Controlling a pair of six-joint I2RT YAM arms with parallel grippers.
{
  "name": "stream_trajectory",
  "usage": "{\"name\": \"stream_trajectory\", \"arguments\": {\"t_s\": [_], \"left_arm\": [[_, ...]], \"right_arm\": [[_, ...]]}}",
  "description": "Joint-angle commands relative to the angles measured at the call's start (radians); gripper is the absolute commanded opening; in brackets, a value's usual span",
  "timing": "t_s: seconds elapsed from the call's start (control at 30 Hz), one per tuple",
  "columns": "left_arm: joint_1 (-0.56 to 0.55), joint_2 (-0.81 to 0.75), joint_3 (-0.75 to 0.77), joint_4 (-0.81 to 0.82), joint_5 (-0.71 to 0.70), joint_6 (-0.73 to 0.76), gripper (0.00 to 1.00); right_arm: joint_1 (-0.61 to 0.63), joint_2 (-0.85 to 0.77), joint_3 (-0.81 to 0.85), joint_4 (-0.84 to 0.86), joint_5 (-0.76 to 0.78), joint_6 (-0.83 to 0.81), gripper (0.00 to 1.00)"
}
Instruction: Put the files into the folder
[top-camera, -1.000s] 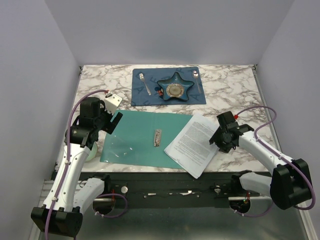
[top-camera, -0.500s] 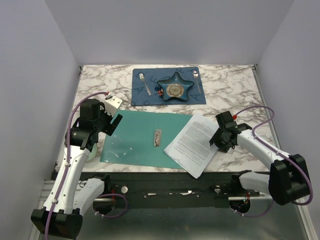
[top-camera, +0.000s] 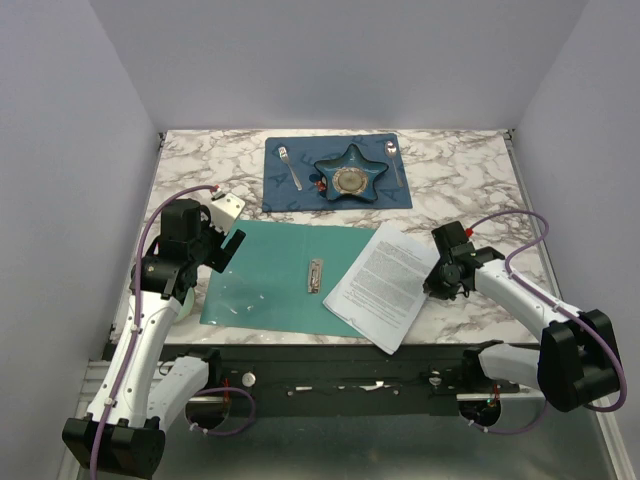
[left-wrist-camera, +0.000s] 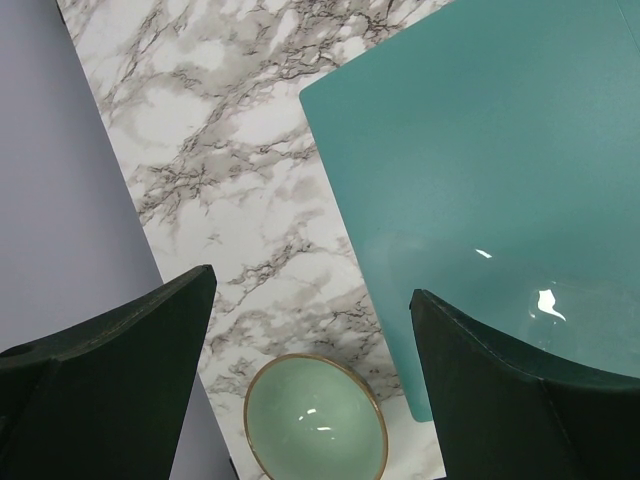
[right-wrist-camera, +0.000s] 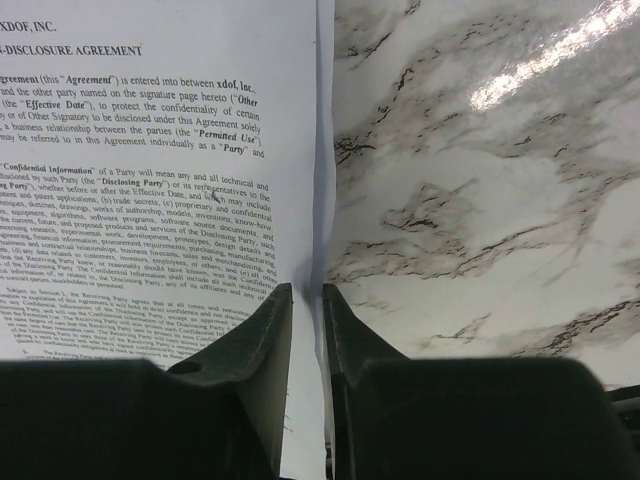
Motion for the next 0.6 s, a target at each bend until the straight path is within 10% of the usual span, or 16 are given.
{"name": "stream_trajectory", "arguments": {"t_s": [0.0, 0.2, 0.57], "left_arm": [[-0.003, -0.014, -0.008, -0.001, -0.004, 0.031, 0.94], [-0.003, -0.017, -0.008, -0.004, -0.003, 0.031, 0.94], [-0.003, -0.024, -0.010, -0.007, -0.004, 0.032, 0.94]], "right_arm": [[-0.005, -0.022, 0.005, 0.002, -0.014, -0.008, 0.27], [-0.005, -0.042, 0.026, -0.034, -0.003, -0.024, 0.55], [-0.007, -0.025, 0.080, -0.050, 0.053, -0.041, 0.56]]}}
